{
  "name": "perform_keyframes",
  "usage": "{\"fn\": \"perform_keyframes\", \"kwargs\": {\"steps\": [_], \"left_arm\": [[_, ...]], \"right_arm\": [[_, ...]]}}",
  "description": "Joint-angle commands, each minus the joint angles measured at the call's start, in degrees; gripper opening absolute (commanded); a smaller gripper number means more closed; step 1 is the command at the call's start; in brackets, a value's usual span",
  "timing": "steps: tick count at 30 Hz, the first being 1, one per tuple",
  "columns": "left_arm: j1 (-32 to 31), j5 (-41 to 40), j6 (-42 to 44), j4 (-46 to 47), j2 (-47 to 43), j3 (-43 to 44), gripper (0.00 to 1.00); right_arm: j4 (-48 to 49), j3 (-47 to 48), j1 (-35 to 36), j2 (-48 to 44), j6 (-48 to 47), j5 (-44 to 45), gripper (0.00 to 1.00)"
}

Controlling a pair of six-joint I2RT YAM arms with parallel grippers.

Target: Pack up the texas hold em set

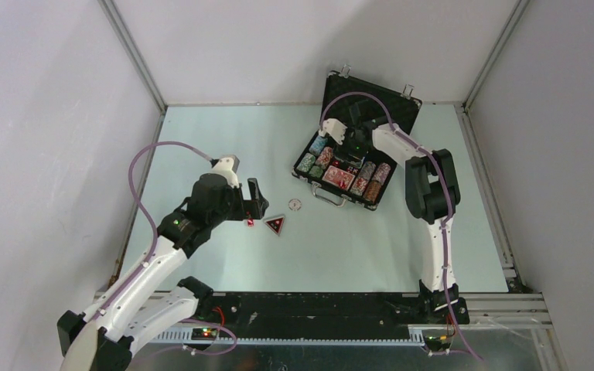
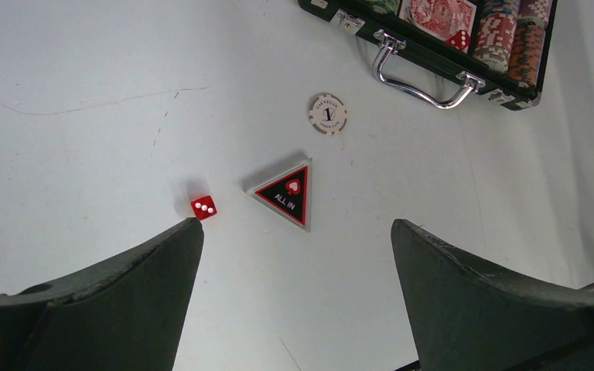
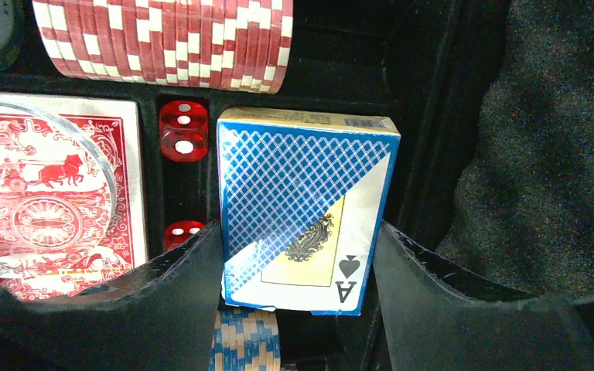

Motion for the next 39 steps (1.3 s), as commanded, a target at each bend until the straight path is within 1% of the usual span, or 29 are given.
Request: {"fn": "perform_keyframes", "kwargs": {"steps": [1, 3, 4, 5, 6, 7, 8, 9, 10, 12, 17, 21, 23, 26, 27, 28, 30, 31, 32, 33, 36, 38, 39], "left_arm": [[0.2, 0.8, 0.2, 1.3, -0.4, 1.6, 0.98], [0.2, 0.9, 0.0, 1.3, -0.4, 1.4, 0.98], [0.2, 1.0, 0.0, 1.3, -0.4, 1.2, 0.98], [0.2, 1.1, -0.1, 1.3, -0.4, 1.2, 0.98], [0.2, 1.1, -0.1, 1.2, -0.4, 1.2, 0.98], [0.2, 1.1, -0.1, 1.3, -0.3, 1.2, 0.98], [0.2, 1.0, 0.0, 1.2, -0.2, 1.3, 0.98], [0.2, 0.9, 0.1, 1.1, -0.2, 1.4, 0.98], [0.2, 0.8, 0.2, 1.0, -0.1, 1.7, 0.98], [0.2, 0.7, 0.5, 0.9, 0.0, 1.8, 0.98], [0.2, 0.5, 0.5, 0.7, -0.2, 1.8, 0.98], [0.2, 0.4, 0.4, 0.8, -0.3, 1.6, 0.98], [0.2, 0.4, 0.4, 0.8, -0.3, 1.6, 0.98], [0.2, 0.4, 0.7, 0.9, -0.4, 1.6, 0.98], [0.2, 0.3, 0.8, 0.9, -0.4, 1.6, 0.98], [0.2, 0.3, 0.9, 0.9, -0.4, 1.5, 0.98], [0.2, 0.3, 1.1, 0.9, -0.4, 1.6, 0.98], [0.2, 0.3, 1.3, 0.8, -0.5, 1.6, 0.98], [0.2, 0.3, 1.3, 0.7, -0.6, 1.6, 0.98], [0.2, 0.3, 1.4, 0.8, -0.6, 1.6, 0.98], [0.2, 0.2, 1.4, 0.7, -1.2, 1.2, 0.98], [0.2, 0.2, 1.3, 0.8, -1.4, 0.8, 0.98], [0.2, 0.3, 1.3, 1.0, -1.5, 0.8, 0.98]], "right_arm": [[-3.5, 0.4, 0.4, 0.7, -1.8, 0.6, 0.53], [-3.4, 0.7, 0.4, 0.6, -1.0, 0.8, 0.59], [-3.3, 1.1, 0.4, 0.4, -0.6, 1.1, 0.59], [-3.1, 1.5, 0.3, 0.3, 0.4, 1.6, 0.65], [-2.9, 2.4, 0.2, 0.1, 1.1, 2.6, 0.66], [-3.0, 2.9, 0.0, 0.1, 2.4, 2.9, 0.75], [-3.2, 4.0, -0.1, 0.0, 2.9, 3.0, 0.79], [-3.4, 4.5, -0.4, -0.1, 3.8, 2.8, 0.91], [-3.3, 5.2, -0.5, -0.3, 4.2, 2.6, 0.97], [-3.1, 5.4, -0.7, -0.8, 4.3, 2.5, 0.99], [-2.2, 5.2, -0.9, -3.4, 5.8, 1.1, 1.00], [-0.1, 4.2, -0.7, -8.0, 9.1, 0.1, 1.00], [1.7, 3.0, -0.3, -10.4, 11.5, 1.7, 0.99], [7.0, 0.2, 0.6, -14.2, 18.9, 3.2, 1.00], [10.1, -2.0, 0.9, -16.5, 22.3, 3.7, 1.00], [11.6, -3.5, 1.3, -17.9, 23.8, 3.9, 0.99], [17.9, -11.2, 2.0, -22.3, 28.5, 5.1, 1.00], [21.5, -13.1, 2.1, -25.2, 31.2, 6.0, 1.00], [22.9, -16.4, 2.2, -27.7, 32.7, 6.2, 1.00], [24.6, -17.7, 2.0, -28.9, 35.5, 6.6, 1.00], [22.9, -19.9, 1.6, -32.0, 43.5, 8.5, 1.00], [19.0, -19.8, 0.7, -32.7, 50.8, 6.8, 1.00], [16.6, -19.8, 0.1, -32.8, 52.0, 6.3, 0.99]]}}
